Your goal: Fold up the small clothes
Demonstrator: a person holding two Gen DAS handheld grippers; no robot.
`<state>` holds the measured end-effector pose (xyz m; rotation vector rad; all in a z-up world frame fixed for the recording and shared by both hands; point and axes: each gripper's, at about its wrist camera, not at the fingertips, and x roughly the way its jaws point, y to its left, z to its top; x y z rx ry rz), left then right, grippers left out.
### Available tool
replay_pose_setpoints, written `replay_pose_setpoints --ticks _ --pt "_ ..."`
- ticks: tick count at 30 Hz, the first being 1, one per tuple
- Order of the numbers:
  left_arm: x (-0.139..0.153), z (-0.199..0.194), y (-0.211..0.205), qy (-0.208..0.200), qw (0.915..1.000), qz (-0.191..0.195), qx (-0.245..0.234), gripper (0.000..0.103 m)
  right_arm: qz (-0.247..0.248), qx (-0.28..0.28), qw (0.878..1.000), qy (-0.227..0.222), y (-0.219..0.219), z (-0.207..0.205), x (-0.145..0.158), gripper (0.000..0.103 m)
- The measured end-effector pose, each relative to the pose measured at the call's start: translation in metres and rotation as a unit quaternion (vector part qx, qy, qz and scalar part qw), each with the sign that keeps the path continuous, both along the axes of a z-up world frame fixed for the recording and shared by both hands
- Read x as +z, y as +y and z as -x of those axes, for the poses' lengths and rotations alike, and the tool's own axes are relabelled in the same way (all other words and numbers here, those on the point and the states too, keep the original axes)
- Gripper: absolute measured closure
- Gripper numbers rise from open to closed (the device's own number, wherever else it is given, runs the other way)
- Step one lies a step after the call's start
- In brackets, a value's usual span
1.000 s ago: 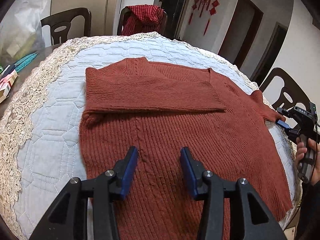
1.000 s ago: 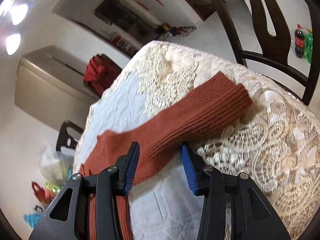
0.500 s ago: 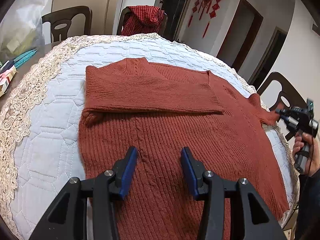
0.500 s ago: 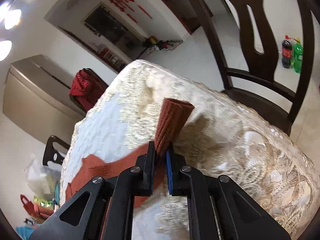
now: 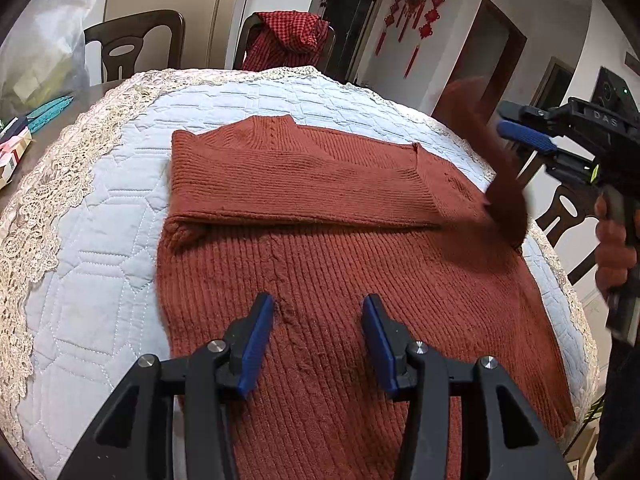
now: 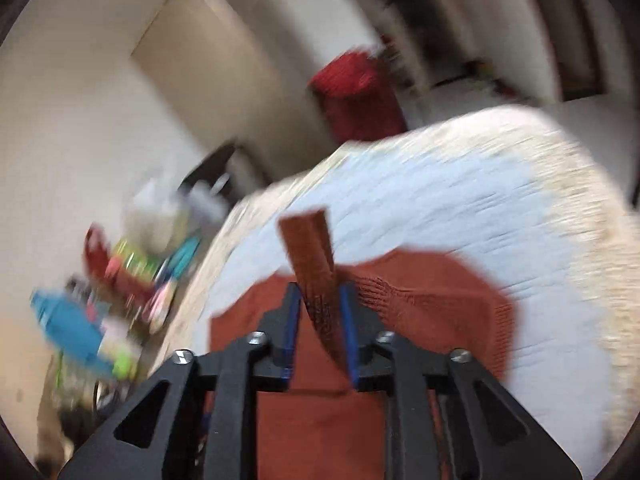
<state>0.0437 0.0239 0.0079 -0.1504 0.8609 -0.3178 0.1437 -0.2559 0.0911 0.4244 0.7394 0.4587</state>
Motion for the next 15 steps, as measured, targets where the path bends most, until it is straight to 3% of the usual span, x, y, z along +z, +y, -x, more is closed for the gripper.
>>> replay_pose_setpoints --ticks 4,10,15 --pt "0.014 -0.001 0.002 0.006 0.9999 0.001 -0.009 0.053 -0.006 0.049 0.999 -0.006 0.014 0.012 -0.007 0.08" --pt "0.049 -0.031 -0.009 -0.007 0.999 0.034 -0.028 0.053 0.007 -0.001 1.0 0.005 -0.025 0.026 -0.023 0.08" --pt "0.037 -0.074 -0.039 0.02 0.9986 0.026 -0.042 0.054 0.04 -0.031 0.997 0.062 -0.044 0.028 -0.057 0.08"
